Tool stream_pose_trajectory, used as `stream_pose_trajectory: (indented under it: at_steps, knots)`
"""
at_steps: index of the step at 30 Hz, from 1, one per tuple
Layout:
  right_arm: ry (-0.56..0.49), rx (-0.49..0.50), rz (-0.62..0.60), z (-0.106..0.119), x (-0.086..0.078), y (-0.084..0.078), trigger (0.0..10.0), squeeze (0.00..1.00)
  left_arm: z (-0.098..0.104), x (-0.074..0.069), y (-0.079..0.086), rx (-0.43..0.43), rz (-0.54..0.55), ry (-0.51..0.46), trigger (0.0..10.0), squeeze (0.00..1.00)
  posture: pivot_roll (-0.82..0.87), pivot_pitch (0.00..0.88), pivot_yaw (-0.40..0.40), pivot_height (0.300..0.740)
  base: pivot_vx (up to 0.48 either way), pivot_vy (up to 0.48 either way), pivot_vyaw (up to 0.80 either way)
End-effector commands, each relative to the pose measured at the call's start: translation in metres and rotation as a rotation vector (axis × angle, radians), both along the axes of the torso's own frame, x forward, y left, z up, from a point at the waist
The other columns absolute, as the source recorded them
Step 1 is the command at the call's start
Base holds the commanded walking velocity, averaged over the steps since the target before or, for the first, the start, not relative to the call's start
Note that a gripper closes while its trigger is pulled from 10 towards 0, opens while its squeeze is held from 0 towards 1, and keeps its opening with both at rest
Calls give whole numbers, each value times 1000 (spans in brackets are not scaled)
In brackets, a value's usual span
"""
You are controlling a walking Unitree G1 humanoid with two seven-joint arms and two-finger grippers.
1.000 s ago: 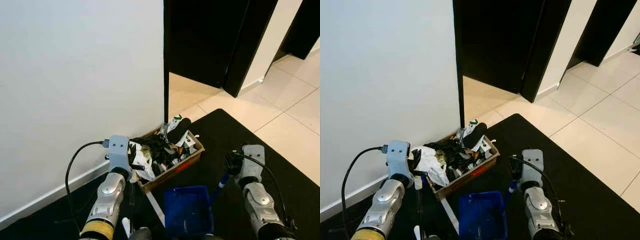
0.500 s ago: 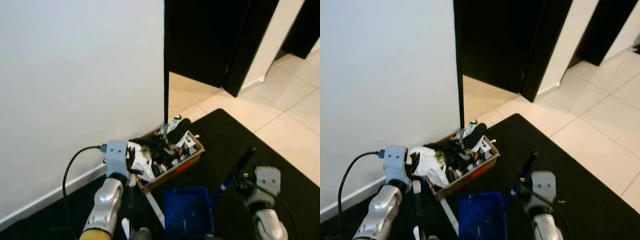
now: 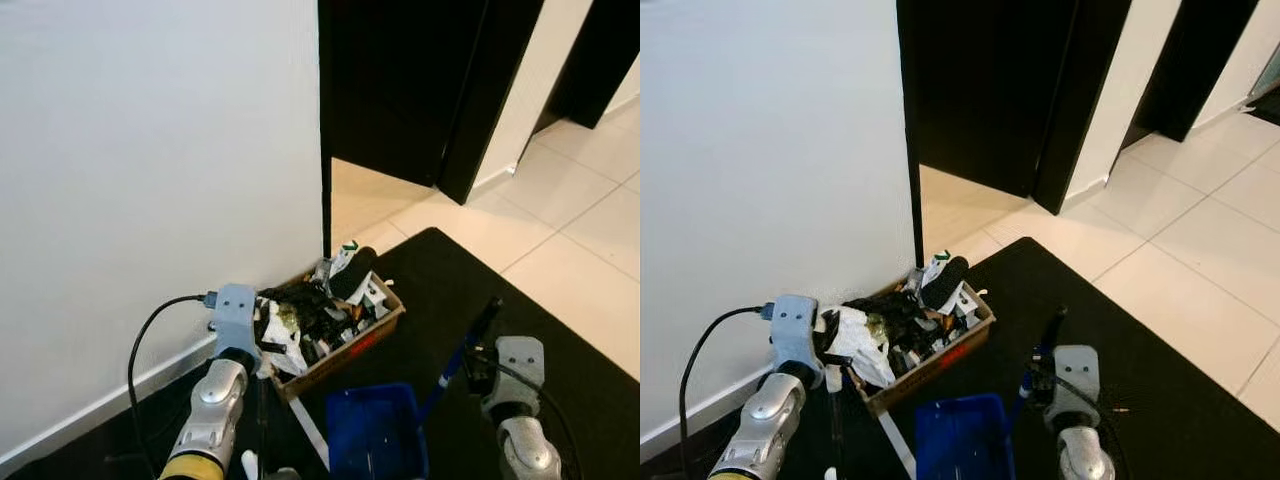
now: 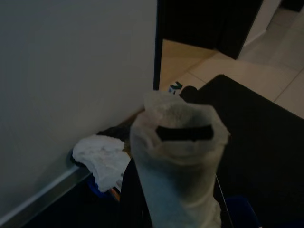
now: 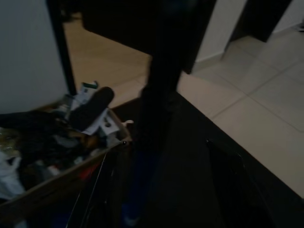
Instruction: Sweep floor
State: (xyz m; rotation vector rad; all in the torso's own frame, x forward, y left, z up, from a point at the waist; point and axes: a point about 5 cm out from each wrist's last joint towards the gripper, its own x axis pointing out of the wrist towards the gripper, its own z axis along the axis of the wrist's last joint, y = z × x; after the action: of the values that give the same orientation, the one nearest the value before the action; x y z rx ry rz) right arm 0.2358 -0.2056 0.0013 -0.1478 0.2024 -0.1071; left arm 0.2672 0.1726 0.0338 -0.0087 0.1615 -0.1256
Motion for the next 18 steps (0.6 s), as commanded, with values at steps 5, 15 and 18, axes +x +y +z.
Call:
stream_pose_trajectory:
  at_steps: [5, 15, 18]
  knots:
    - [53, -7, 48, -9, 5, 11, 10000, 0, -9, -8, 17, 32, 64, 33, 10000, 0, 96, 0, -13, 740, 0, 0, 0]
    - [90, -1, 133, -20, -3, 30, 10000, 0, -22, -17, 24, 53, 115, 74, 10000, 0, 110, 0, -22, 740, 0, 0, 0]
    - [95, 20, 117, -21, -2, 26, 10000, 0, -29, -19, 22, 79, 92, 101, 10000, 0, 100, 0, -16, 740, 0, 0, 0]
